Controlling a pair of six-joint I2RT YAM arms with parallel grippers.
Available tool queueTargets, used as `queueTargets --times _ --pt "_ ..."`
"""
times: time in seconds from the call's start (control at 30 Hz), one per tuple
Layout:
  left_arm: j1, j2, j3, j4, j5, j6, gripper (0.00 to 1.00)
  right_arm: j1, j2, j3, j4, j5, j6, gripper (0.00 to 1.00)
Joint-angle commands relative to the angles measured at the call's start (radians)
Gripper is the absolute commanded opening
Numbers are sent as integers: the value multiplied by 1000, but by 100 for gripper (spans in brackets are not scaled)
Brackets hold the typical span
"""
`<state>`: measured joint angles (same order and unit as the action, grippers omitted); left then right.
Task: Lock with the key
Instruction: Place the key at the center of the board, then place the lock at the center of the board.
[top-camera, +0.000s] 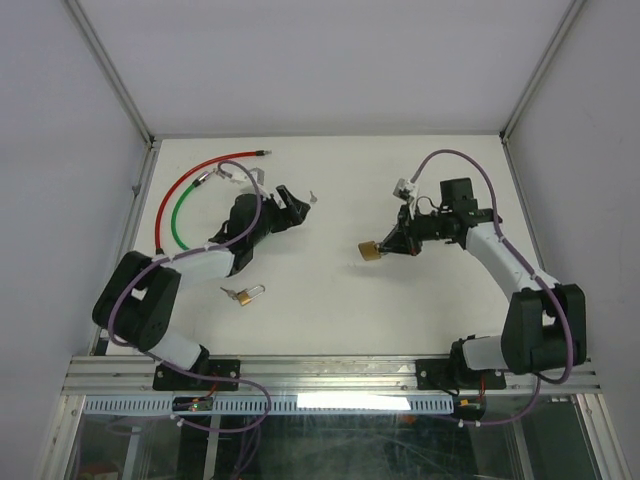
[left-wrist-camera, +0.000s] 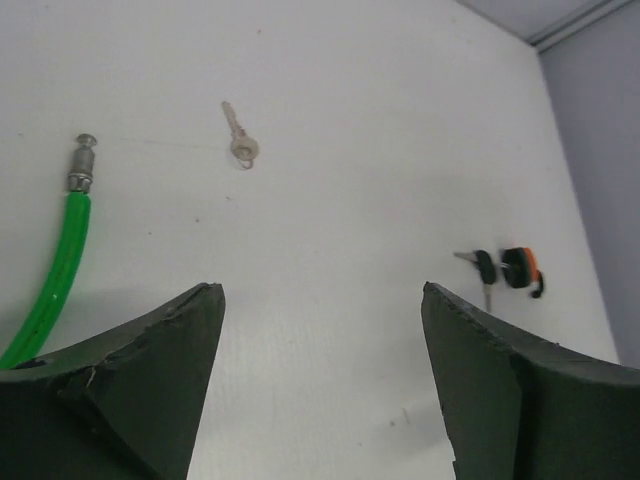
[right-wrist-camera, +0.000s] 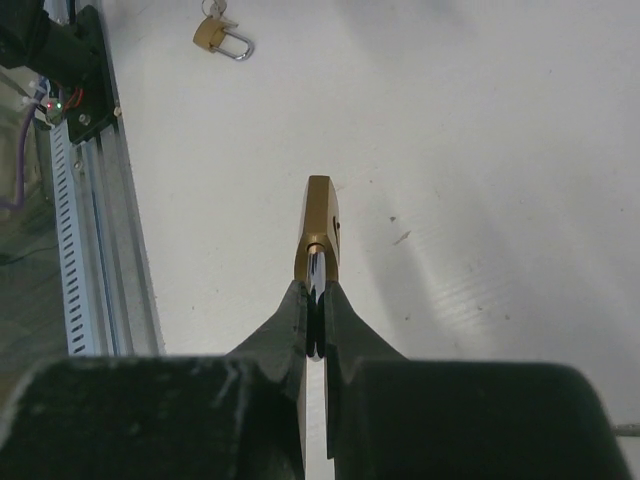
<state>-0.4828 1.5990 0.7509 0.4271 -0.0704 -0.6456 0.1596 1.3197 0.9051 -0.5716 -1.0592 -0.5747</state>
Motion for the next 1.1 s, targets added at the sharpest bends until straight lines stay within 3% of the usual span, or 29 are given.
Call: queueTargets --times 0.0,0.17,0.47,0.57,0.73,0.97,1.07 --pt "6 -222 -114 178 168 -55 87 21 109 138 167 -21 147 0" --pt "10 -424 -171 118 296 -90 99 70 310 311 199 34 247 0" --pt "0 -694 -17 -266 385 -33 99 124 650 627 194 117 460 0" --pt "0 -724 44 -411 371 99 99 128 743 715 204 141 541 0" --pt "1 -699 42 -546 219 338 99 143 902 879 181 180 651 0" --pt "1 -719 27 -625 181 456 99 149 1030 1021 223 149 786 0" --pt "1 -733 12 -625 182 470 99 150 1072 1077 230 138 806 5"
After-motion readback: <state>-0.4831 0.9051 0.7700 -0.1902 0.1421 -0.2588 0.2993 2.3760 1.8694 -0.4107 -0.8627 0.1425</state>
